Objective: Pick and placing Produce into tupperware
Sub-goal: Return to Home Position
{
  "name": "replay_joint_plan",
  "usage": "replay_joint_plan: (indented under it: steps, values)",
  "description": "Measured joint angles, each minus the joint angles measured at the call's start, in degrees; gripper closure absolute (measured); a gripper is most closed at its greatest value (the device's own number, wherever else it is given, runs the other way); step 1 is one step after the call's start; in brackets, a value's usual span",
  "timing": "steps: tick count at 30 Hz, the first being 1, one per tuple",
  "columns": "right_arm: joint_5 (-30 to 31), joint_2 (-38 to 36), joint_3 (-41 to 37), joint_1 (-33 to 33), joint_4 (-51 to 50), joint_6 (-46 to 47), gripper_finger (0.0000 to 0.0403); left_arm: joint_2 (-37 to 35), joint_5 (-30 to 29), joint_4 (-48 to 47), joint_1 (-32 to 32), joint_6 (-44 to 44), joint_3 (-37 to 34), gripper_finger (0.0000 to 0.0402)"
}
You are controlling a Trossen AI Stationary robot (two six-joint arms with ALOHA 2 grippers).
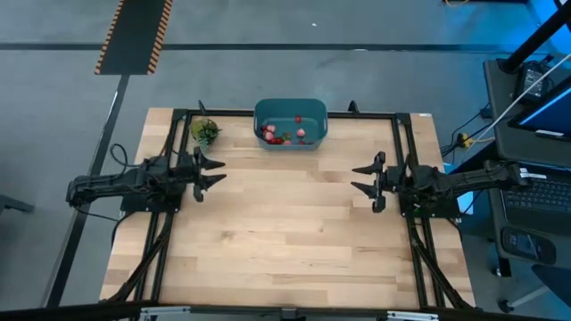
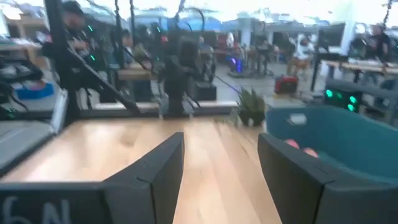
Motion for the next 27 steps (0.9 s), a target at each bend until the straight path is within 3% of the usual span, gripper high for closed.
replay_joint_plan:
  steps: [8,12,20,27]
  values:
    - [1.7,0.1,0.0,0.0,-2.5,-3.8,0.0196,0.0,-0.8,3.5,0.0,2.7,-1.7,0.0205]
    - [1.7,0.1,0.0,0.0,-2.5,-4.4,0.0196,0.0,-0.3,3.5,0.0,-2.5,-1.7,0.0205]
    - [1.7,0.1,0.0,0.0,-4.8,3.0,0.0196,0.0,-0.6,3.5,0.0,-2.5,-1.7,0.0205]
    - [1.7,0.1,0.0,0.0,-4.7,2.9,0.0196,0.0,-0.6,3.5,0.0,-2.5,-1.7,0.0205]
